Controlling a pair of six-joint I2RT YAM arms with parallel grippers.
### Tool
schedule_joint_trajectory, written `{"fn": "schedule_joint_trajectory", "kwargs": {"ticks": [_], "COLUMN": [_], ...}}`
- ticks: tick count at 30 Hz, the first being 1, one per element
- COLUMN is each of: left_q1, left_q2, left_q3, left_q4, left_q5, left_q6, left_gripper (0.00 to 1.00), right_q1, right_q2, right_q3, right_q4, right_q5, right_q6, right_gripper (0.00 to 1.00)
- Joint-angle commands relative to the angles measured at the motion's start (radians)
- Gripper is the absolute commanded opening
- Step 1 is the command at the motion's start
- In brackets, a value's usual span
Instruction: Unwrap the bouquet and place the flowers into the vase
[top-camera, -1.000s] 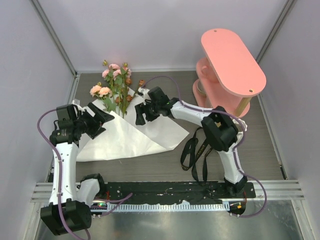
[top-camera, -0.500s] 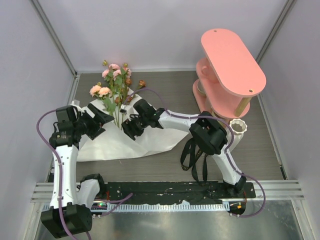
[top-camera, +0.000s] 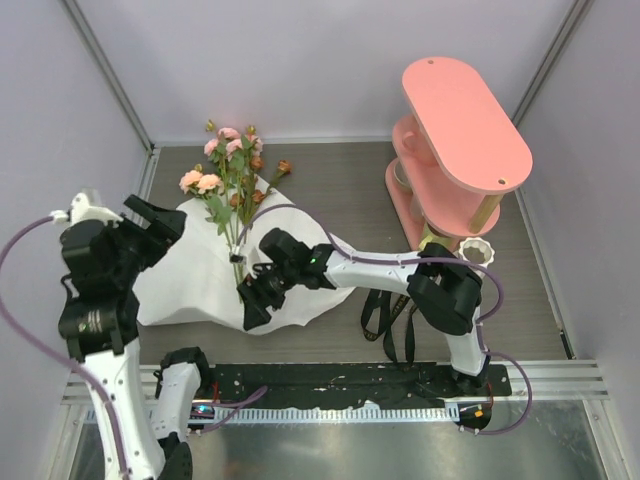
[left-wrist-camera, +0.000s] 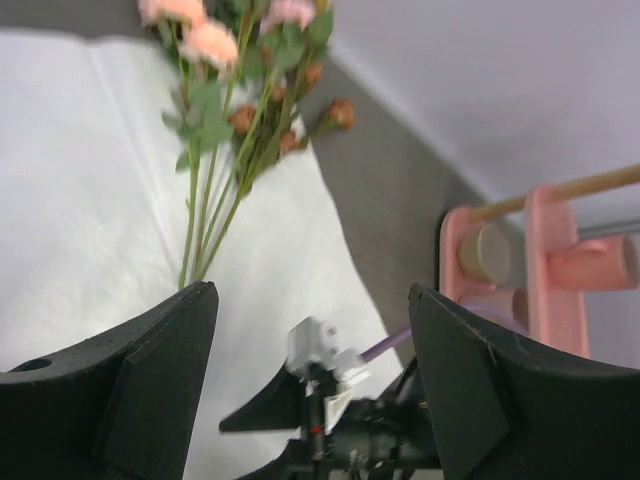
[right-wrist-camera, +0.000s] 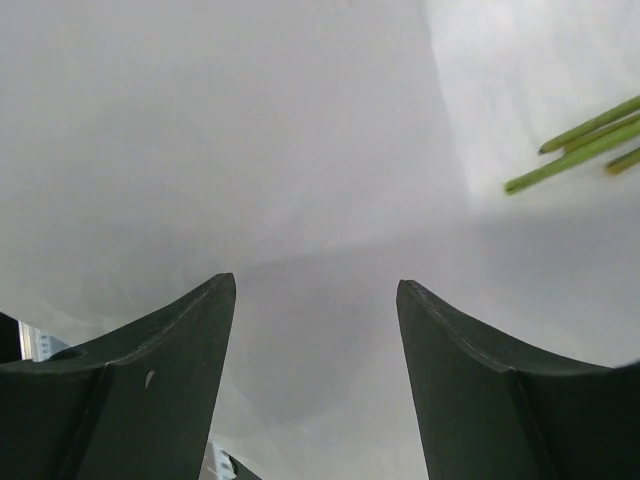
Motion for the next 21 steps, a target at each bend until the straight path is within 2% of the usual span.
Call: {"fn": "schedule_joint_trajectory", "kwargs": {"ticks": [1,2,5,6,9,10,12,16,18,19,21], "left_q1": [0.0,0.0,0.0,0.0,-0.002,-0.005,-0.049,-0.195,-0.29,-0.305,-0.322], "left_q2": [-0.013,-0.009,0.013,0.043,0.14,0.221,0.298,0.491,0.534,0.575,0.613], "left_q3": [0.166,0.163,0.082,0.015,-0.11,-0.132,-0.155,-0.097,-0.071,-0.054,-0.04], "left_q4": [-0.074,-0.059,0.036,0.096,0.173,0.182,0.187,0.121,0.131,0.151,0.19], "left_q5": [-0.186,-0.163,0.03,0.17,0.4,0.421,0.398,0.178,0.089,0.003,-0.063], "left_q6": [0.058,0.056,0.0,-0.017,-0.059,-0.045,-0.002,0.105,0.104,0.101,0.099], "left_gripper": [0.82,0.82,0.81,0.81,0.8,0.8,0.8,0.78,0.77,0.77,0.76], "right_q1": [0.03,0.032,0.032,0.033,0.032,0.028,0.016,-0.042,-0.045,-0.045,-0.045], "right_q2": [-0.033,-0.036,-0.069,-0.08,-0.155,-0.178,-0.26,-0.336,-0.347,-0.35,-0.375], "right_q3": [-0.055,-0.083,-0.155,-0.173,-0.249,-0.27,-0.335,-0.443,-0.424,-0.413,-0.393], "right_q4": [0.007,0.004,0.01,0.022,0.071,0.088,0.142,0.246,0.187,0.118,0.066], "right_q5": [0.057,0.066,0.093,0.109,0.112,0.115,0.127,0.121,0.176,0.234,0.283], "right_q6": [0.049,0.056,0.073,0.096,0.153,0.168,0.213,0.279,0.264,0.258,0.239], "right_gripper": [0.72,0.72,0.72,0.72,0.72,0.72,0.72,0.73,0.72,0.71,0.7]}}
